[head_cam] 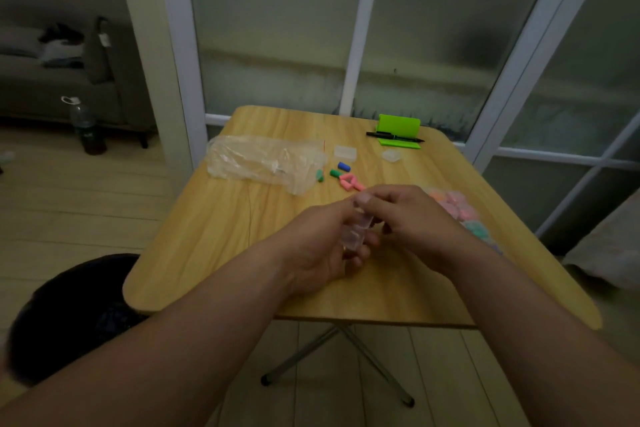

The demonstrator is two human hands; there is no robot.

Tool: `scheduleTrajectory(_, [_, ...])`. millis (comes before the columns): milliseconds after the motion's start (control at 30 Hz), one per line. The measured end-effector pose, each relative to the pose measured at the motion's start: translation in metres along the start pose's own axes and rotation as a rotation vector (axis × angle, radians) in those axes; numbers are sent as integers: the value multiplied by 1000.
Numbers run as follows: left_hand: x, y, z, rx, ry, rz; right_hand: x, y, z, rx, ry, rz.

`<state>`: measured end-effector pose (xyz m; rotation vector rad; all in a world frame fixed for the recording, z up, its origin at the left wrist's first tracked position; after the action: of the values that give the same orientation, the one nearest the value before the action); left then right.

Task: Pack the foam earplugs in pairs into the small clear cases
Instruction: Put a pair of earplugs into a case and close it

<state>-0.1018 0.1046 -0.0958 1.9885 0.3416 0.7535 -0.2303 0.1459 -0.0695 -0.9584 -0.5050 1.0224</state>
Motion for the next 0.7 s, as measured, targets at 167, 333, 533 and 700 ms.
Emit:
scheduleTrajectory(167, [-10,1,9,57,131,29,-3,-6,6,-73,62,-46])
scheduleTrajectory(333, [-19,7,23,317,313,12,-48,-7,22,332,337,72])
scheduleTrajectory(533, [-19,8,29,416,326,38,-87,-9,-7,741,304,138])
scheduleTrajectory(700, [-20,11,32,408,293,40,-97,-4,-16,873,304,113])
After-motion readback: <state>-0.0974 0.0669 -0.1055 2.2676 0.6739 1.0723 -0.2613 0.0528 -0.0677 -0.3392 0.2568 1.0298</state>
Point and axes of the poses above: each hand's wrist, its own x-axis away from the middle knuckle, its own z-axis out of the back of the hand, y = z × x, the point moved 6 cm from there along -x, towards the middle knuckle, and after that the axes turned 6 degrees about y, right-handed, at the moved point
